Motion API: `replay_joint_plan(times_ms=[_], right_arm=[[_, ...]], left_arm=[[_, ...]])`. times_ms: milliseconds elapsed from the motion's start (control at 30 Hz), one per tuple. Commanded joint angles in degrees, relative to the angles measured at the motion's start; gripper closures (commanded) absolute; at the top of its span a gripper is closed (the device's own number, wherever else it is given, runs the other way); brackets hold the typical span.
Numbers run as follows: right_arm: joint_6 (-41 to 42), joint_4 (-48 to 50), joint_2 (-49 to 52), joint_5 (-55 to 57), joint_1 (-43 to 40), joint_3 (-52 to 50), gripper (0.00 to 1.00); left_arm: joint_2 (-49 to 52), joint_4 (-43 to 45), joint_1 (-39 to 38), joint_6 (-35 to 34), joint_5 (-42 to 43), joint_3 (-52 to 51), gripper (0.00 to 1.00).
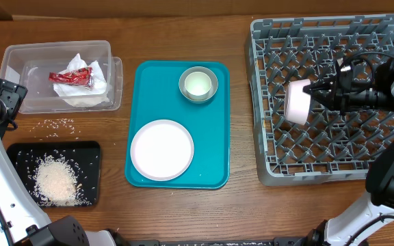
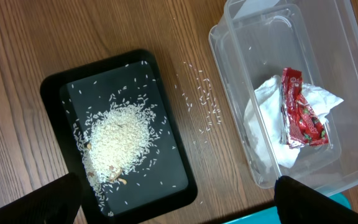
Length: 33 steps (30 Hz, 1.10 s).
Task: Sort waste into correct bins and load items into the dishwasher
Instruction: 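Carry the bowl with the right gripper into the dish rack, then lower the bowl upright into the rack slots with the right gripper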
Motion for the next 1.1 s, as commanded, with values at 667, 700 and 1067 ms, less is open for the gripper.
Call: replay_joint_plan(times_ms=[667, 700, 1067], right_arm=[[0.46, 0.66, -0.15, -0.52, 2.23, -0.35, 0.96], [0.44, 0.79, -0.15, -0.48, 2.23, -0.35, 0.96], [1.95, 2.47, -0.15, 2.86, 2.38, -3.32, 0.96]], left_arm=[[0.37, -0.07, 0.31, 0.83, -0.79, -0.26, 0.00], [0.37, -0.07, 0.31, 0.83, -0.79, -0.26, 0.00], [0.37, -0.07, 0.31, 0.83, -0.79, -0.26, 0.00]])
